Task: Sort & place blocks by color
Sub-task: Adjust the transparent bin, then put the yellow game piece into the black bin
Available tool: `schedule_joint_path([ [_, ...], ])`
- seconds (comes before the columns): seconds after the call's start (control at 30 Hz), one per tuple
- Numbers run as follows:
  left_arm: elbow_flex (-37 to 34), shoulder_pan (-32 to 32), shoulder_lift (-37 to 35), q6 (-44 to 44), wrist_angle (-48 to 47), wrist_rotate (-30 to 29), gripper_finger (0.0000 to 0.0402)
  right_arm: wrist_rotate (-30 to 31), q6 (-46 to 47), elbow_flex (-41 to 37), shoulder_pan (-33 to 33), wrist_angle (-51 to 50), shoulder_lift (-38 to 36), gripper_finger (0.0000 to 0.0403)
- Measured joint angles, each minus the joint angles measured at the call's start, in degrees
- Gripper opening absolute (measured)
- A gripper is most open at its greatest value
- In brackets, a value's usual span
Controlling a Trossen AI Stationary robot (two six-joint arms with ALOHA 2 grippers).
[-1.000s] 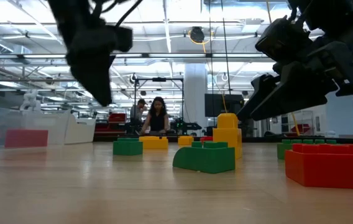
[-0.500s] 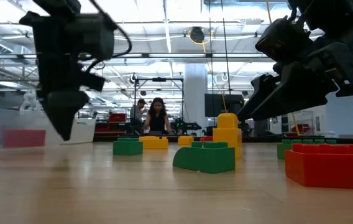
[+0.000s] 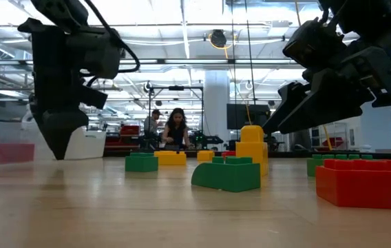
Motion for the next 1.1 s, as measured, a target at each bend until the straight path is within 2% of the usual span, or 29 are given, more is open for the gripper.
schedule_joint_path([
  [0.27,10.15,-0.22,-0.24,7.44,0.26,0.02,0.023,0.0,-0.86,0.0,0.0,0.0,-0.02,0.024],
  [0.57,19.22,-2.88,-0.26,16.56,5.84,-0.09,0.023,-0.22,0.2,0.0,0.11,-0.02,-0.02,0.024],
  [0.83,21.54,-8.95,-0.26,27.02,18.51,1.75,0.023,-0.22,1.75,-0.02,0.11,1.12,-0.02,0.024],
  [0.93,21.54,-11.92,-0.26,27.44,19.56,4.39,0.023,-0.18,1.76,-0.02,0.11,2.12,-0.02,0.024],
  [1.1,21.54,-15.47,-0.26,26.09,21.96,3.62,0.023,0.3,1.96,-0.02,0.11,2.95,0.33,0.024],
])
